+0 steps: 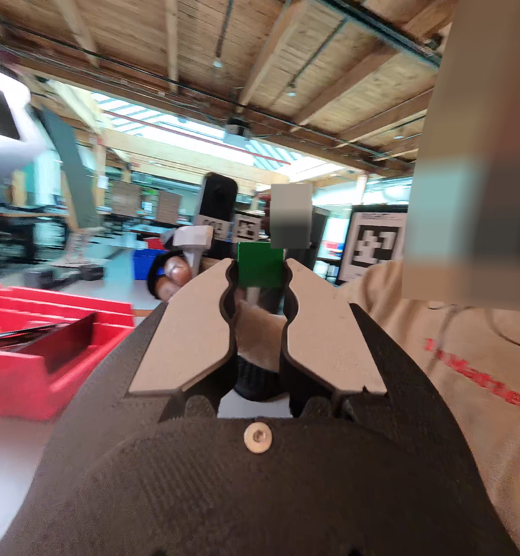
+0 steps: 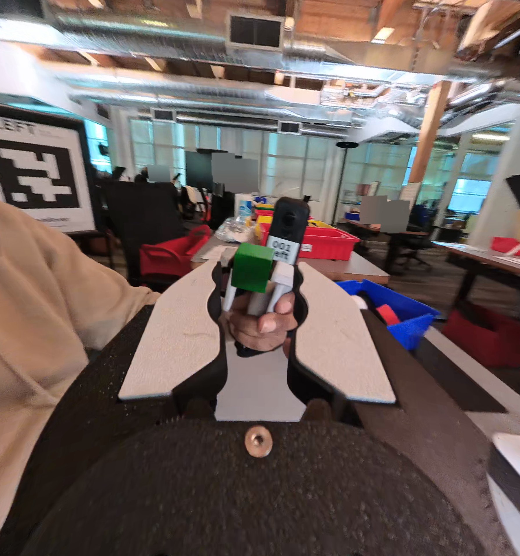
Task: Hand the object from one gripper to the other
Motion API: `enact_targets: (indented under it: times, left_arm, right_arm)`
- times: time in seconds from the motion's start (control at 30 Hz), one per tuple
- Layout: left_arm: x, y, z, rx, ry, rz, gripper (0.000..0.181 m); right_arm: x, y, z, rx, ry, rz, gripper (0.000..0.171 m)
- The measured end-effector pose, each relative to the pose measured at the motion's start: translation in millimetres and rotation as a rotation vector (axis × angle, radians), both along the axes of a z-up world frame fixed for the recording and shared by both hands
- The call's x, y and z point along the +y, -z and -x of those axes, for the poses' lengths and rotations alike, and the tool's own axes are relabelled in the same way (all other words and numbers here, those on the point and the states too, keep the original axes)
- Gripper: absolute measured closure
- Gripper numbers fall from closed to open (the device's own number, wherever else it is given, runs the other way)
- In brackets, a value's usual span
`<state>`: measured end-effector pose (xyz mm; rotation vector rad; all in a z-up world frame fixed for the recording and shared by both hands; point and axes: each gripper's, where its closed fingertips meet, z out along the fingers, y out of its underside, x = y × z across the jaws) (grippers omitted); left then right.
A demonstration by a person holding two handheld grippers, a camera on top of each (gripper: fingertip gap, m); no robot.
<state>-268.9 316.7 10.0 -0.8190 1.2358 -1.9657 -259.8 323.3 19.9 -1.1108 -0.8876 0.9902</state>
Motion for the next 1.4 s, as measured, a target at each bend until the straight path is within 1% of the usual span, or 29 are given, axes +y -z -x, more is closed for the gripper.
enact_targets:
  times: [0.07,0.17,0.23,0.37,0.43,0.47,0.5,0.53,0.57,0.63,0.7,0.73,0.8,0.87,0.93,1.0,1.03,1.1,1.17,1.23,1.3,1.4]
  left_arm:
    - [-14.8,1.1,5.9,0.019,0.157,0.035,0.153]
    - [-37.2,9.6,13.8,0.075,0.355,0.035,0.153]
    - [-50.5,21.0,15.5,0.136,0.443,0.004,0.153]
    - [-70.7,41.1,23.4,0.242,0.598,-0.046,0.153]
    - [-77.1,49.4,27.5,0.291,0.657,-0.066,0.153]
    - [-77.8,51.1,28.4,0.298,0.661,-0.077,0.153]
    - [-75.2,50.1,26.7,0.293,0.631,-0.084,0.152]
    - [-67.9,45.5,22.0,0.273,0.564,-0.076,0.152]
    - [-55.6,38.3,15.2,0.242,0.462,-0.058,0.150]
    - [-21.8,23.8,1.4,0.185,0.201,-0.025,0.150]
    - [13.5,10.0,-5.2,0.136,-0.060,0.004,0.150]
    - [27.8,7.6,-7.5,0.143,-0.169,0.011,0.150]
    - [48.3,14.8,-14.4,0.222,-0.342,-0.008,0.146]
    - [59.7,22.8,-21.5,0.270,-0.454,-0.023,0.140]
    - [60.1,25.3,-27.7,0.273,-0.462,0.022,0.134]
    - [58.5,28.5,-32.5,0.281,-0.435,0.071,0.132]
    - [58.4,31.3,-34.2,0.288,-0.428,0.077,0.134]
    - [59.9,38.5,-36.0,0.318,-0.433,0.058,0.139]
    - [59.7,41.6,-34.9,0.333,-0.431,0.019,0.148]
    - [56.2,40.6,-32.8,0.330,-0.405,-0.002,0.146]
    - [48.7,39.9,-30.4,0.333,-0.340,-0.004,0.146]
    - [42.8,39.4,-26.7,0.339,-0.276,0.001,0.145]
  right_arm:
    - [-10.2,3.8,8.7,-0.014,-0.053,-0.054,0.126]
    - [-25.4,23.1,22.4,-0.161,-0.107,-0.137,0.127]
    - [-41.3,27.7,29.4,-0.205,-0.176,-0.171,0.130]
    - [-64.8,48.1,41.0,-0.379,-0.255,-0.227,0.136]
    - [-72.8,58.2,46.4,-0.461,-0.275,-0.251,0.138]
    - [-74.7,61.2,48.1,-0.489,-0.274,-0.264,0.139]
    - [-74.3,61.9,48.0,-0.506,-0.267,-0.269,0.139]
    - [-71.1,59.2,45.8,-0.501,-0.247,-0.267,0.139]
    - [-63.0,53.0,41.1,-0.480,-0.196,-0.266,0.140]
    - [-39.2,37.2,23.9,-0.426,-0.046,-0.272,0.141]
    - [-6.9,22.9,-1.3,-0.396,0.183,-0.289,0.141]
    - [9.5,20.2,-15.4,-0.419,0.314,-0.314,0.141]
    - [36.1,18.1,-39.5,-0.489,0.562,-0.404,0.141]
    - [52.9,19.1,-50.3,-0.560,0.747,-0.524,0.141]
    - [63.8,25.9,-50.0,-0.656,0.884,-0.682,0.141]
    - [70.0,36.7,-43.2,-0.739,0.960,-0.817,0.141]
    - [70.8,42.0,-37.6,-0.758,0.969,-0.869,0.141]
    - [68.1,47.4,-26.6,-0.756,0.978,-0.959,0.141]
    - [63.9,50.1,-18.2,-0.747,0.969,-1.013,0.142]
    - [55.0,48.1,-9.5,-0.705,0.935,-1.051,0.142]
    - [48.9,45.2,-5.2,-0.687,0.915,-1.070,0.142]
    - [42.8,44.2,1.7,-0.663,0.864,-1.043,0.143]
